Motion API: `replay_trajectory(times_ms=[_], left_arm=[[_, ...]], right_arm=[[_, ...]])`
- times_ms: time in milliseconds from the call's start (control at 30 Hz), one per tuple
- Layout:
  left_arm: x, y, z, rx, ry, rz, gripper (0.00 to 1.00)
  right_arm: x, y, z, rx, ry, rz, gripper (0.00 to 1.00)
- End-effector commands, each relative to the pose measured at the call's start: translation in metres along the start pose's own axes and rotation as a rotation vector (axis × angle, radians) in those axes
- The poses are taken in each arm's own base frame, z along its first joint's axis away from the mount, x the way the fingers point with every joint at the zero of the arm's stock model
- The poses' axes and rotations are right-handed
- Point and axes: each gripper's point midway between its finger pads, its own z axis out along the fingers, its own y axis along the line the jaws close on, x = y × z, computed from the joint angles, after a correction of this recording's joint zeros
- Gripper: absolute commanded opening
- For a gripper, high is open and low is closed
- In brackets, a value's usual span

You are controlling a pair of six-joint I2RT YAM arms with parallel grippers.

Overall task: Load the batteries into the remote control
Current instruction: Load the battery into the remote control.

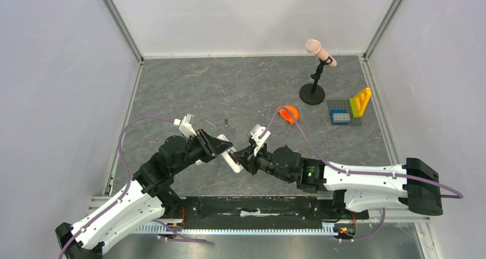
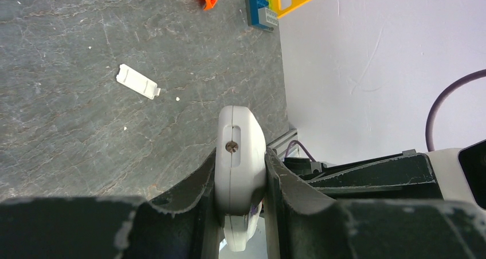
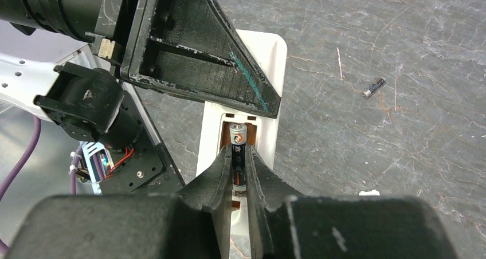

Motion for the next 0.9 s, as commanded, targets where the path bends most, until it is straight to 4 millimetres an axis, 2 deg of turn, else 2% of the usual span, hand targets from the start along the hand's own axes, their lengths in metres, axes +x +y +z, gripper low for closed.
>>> replay_trajectory(times_ms=[0, 433, 533, 733, 867], left_arm=[[-0.018, -0.041, -0.009, 0.119, -0.044, 0.001, 0.02], [-0.015, -0.036, -0.007, 0.099, -0.033, 0.017, 0.02], [-0.014, -0.033, -0.006, 0.088, -0.028, 0.028, 0.02], [-0.013, -0.03, -0.006, 0.076, -0.025, 0.047, 0.02], [-0.013, -0.027, -0.004, 0.063, -0.022, 0.056, 0.02]], right_arm=[[0.003, -0.015, 0.001, 0.084, 0.032, -0.01, 0.16], [-0.007, -0.012, -0.003, 0.079, 0.014, 0.022, 0.25], [-0.015, -0.011, -0.008, 0.079, -0.004, 0.066, 0.33], [-0.018, -0.001, -0.022, 0.026, -0.029, 0.222, 0.64], [-0.021, 0.009, -0.029, -0.025, -0.035, 0.307, 0.74]])
